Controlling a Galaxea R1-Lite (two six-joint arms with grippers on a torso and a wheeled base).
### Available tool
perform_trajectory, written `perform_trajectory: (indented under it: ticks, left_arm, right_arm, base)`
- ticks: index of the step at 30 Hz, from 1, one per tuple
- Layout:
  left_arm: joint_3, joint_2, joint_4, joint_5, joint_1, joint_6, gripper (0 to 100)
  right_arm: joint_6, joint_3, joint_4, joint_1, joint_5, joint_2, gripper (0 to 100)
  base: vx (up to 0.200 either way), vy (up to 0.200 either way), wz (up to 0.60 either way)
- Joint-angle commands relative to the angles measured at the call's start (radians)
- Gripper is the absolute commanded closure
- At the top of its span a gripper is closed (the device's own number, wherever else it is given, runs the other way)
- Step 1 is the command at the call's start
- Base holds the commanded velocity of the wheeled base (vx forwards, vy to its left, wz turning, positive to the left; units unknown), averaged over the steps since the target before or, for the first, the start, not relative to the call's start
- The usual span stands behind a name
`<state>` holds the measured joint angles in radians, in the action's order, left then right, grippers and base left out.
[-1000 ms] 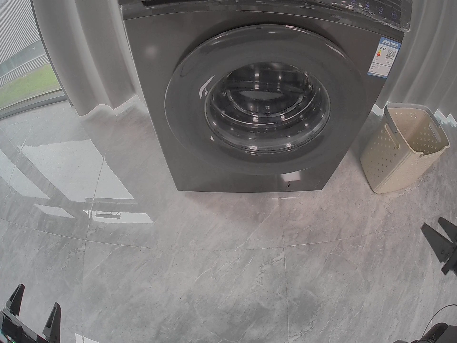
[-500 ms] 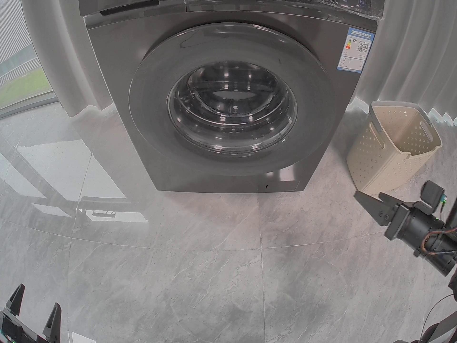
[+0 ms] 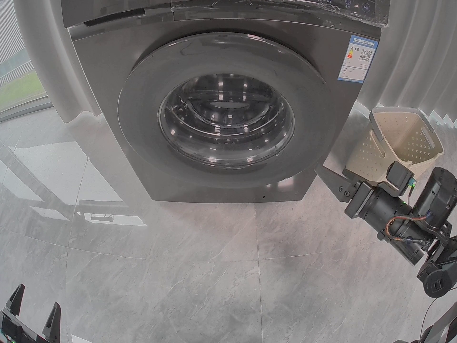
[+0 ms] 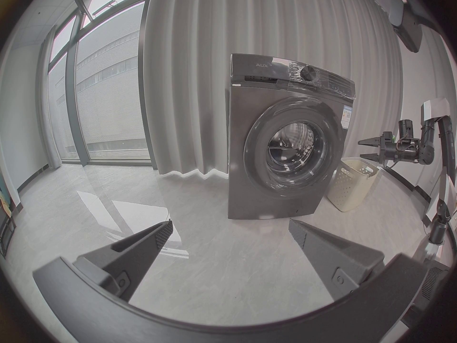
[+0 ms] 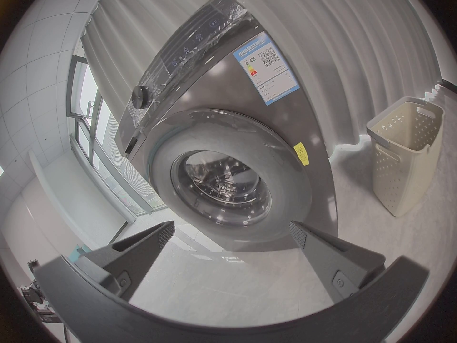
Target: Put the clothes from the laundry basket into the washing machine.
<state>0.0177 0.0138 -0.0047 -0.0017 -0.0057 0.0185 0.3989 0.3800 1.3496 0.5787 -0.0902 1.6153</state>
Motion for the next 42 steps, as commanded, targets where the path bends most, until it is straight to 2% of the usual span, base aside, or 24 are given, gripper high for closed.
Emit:
perform_trajectory:
  ticks: [1, 14, 33, 42]
  left_arm:
    - [-0.018, -0.009, 0.000, 0.000, 0.000, 0.000, 0]
    - [-0.018, -0.009, -0.001, 0.002, 0.000, 0.000, 0]
    - [-0.018, -0.009, 0.000, 0.000, 0.000, 0.004, 0]
    - [-0.018, -0.009, 0.000, 0.000, 0.000, 0.004, 0]
  right_arm:
    - [-0.002, 0.051, 0.005, 0.010, -0.014, 0.037, 0]
    - [0.000, 0.068, 0.010, 0.023, -0.014, 0.032, 0]
    - [-0.005, 0.040, 0.043, 0.024, -0.017, 0.005, 0]
    - [-0.020, -0.122, 0.031, 0.096, -0.016, -0.063, 0]
  base:
    - [0.200, 0.000, 0.00]
    - [0.200, 0.000, 0.00]
    - [0.000, 0.000, 0.00]
    - [0.000, 0.000, 0.00]
